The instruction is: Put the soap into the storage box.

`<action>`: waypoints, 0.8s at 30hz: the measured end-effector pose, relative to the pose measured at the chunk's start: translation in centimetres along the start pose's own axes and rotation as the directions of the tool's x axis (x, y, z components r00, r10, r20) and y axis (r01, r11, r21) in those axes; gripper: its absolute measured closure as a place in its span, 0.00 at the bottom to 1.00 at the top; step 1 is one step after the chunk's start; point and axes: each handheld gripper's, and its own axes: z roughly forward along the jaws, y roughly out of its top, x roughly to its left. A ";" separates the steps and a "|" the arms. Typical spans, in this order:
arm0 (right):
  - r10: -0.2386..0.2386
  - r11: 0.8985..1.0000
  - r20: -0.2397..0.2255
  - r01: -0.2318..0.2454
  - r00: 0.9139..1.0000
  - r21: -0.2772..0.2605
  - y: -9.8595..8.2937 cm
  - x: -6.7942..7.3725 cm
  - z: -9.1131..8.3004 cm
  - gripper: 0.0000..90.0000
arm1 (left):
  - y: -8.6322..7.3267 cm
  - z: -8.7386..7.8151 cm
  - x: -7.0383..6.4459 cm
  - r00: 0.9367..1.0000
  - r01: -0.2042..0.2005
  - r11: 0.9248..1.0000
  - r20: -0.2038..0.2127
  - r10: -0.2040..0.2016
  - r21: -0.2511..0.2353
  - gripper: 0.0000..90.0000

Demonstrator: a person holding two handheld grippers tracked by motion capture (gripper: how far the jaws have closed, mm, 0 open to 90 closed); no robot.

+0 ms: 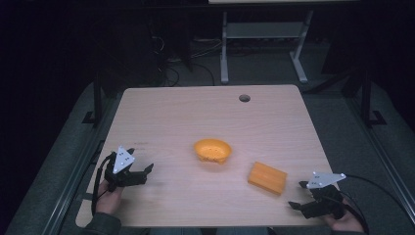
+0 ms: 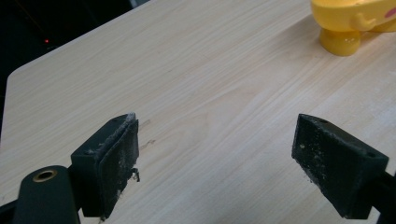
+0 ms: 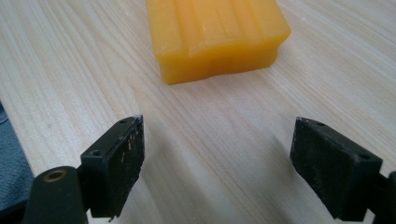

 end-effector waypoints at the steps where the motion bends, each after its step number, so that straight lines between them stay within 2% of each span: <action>1: 0.000 1.000 0.000 0.000 1.000 0.000 0.0 0.0 0.0 0.19 | 0.0 0.0 0.0 1.000 0.006 1.000 -0.002 -0.006 -0.004 0.16; 8: 0.019 1.000 0.001 -0.019 1.000 -0.007 -0.2 -0.1 -0.1 0.19 | 0.0 -0.1 0.0 1.000 -0.008 1.000 0.002 0.008 -0.005 0.16; 9: 0.006 1.000 0.003 -0.006 1.000 -0.009 -0.1 -0.1 0.0 0.19 | 0.0 -0.1 0.1 1.000 -0.009 1.000 0.002 0.009 -0.005 0.16; 12: 0.007 1.000 0.004 -0.007 1.000 0.007 0.1 0.0 0.1 0.19 | 0.0 -0.1 0.1 1.000 0.003 1.000 0.000 -0.003 -0.002 0.16; 18: -0.013 0.999 0.000 0.013 1.000 0.038 0.7 0.1 0.4 0.19 | 0.0 -0.1 0.1 1.000 -0.002 1.000 0.001 0.002 -0.003 0.16; 24: -0.038 0.998 -0.008 0.038 0.999 0.050 2.0 0.2 0.4 0.19 | 0.0 -0.1 0.1 1.000 0.006 1.000 0.000 -0.006 -0.006 0.16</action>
